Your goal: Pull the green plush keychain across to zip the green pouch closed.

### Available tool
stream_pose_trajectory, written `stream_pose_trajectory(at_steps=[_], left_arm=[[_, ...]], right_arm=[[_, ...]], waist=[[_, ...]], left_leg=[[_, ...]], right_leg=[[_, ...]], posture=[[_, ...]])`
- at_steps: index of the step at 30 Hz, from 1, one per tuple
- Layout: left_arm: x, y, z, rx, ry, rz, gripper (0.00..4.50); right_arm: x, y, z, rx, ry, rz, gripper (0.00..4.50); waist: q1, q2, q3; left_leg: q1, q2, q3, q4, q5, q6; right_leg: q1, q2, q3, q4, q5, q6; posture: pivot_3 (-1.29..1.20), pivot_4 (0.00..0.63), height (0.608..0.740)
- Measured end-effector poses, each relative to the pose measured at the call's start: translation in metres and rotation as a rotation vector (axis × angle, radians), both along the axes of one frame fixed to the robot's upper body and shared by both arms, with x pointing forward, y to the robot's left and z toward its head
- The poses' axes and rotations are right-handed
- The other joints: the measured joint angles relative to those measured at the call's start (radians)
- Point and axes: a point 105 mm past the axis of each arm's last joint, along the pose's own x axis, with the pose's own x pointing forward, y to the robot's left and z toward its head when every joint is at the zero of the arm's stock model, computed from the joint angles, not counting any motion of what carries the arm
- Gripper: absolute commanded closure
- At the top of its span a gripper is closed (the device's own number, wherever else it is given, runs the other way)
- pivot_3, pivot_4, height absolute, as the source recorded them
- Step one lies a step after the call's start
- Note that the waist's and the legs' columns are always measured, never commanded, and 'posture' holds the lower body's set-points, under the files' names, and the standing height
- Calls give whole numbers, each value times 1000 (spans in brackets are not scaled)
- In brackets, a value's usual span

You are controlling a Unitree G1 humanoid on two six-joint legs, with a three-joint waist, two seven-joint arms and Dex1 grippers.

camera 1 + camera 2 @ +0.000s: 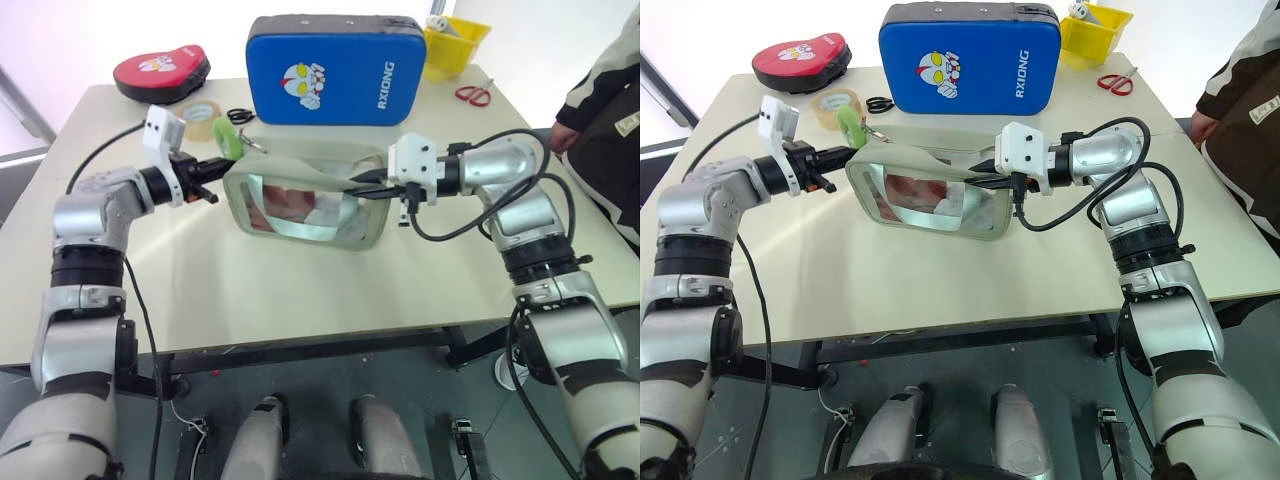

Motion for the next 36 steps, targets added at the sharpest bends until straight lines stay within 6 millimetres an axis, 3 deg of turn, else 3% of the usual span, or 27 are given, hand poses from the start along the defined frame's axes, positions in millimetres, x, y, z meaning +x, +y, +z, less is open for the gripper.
stream_pose_trajectory(at_steps=[5, 6, 8, 14, 22, 31, 36], left_arm=[[-4, 6, 19, -4, -64, 3, 4465], [-6, 6, 21, 0, -72, -2, 4227], [-8, 7, 20, 6, -74, -10, 3680], [-9, 10, 11, 23, -68, -12, 712], [6, 5, 13, 73, -155, 40, 712], [26, 24, 26, 95, -200, 141, 712], [28, 23, 20, 175, -237, 134, 712]], right_arm=[[0, 0, 0, 1, -1, -2, 4500], [0, 0, 0, 2, -1, -3, 4500], [0, 0, 0, 2, -2, -3, 4500], [0, 0, 1, 4, -3, -5, 4500], [0, -1, 1, 3, 3, -8, 4500], [-2, -1, -1, 1, 9, -3, 4500], [-4, 0, 0, -1, 6, 3, 4500]], waist=[[-1, 0, 0], [0, 0, 0], [-1, 0, 0], [0, 0, 0], [1, 0, 0], [-1, 0, 0], [0, 0, 0]], left_leg=[[0, 0, 0, 0, 0, 0], [0, 0, 0, 0, 0, 0], [0, 0, 0, 0, 0, 0], [0, 0, 0, 0, 0, 0], [0, 0, 0, 0, 0, 0], [0, 0, 0, 0, 0, 0], [0, 0, 0, 0, 0, 0]], right_leg=[[0, 0, 0, 0, 0, 0], [0, 0, 0, 0, 0, 0], [0, 0, 0, 0, 0, 0], [0, 0, 0, 0, 0, 0], [0, 0, 0, 0, 0, 0], [0, 0, 0, 0, 0, 1], [0, 0, 0, 0, 0, 1]], posture=[[0, 150, 740], [0, 150, 740], [0, 150, 740], [0, 150, 740], [0, 150, 740], [0, 150, 740], [0, 150, 740]])
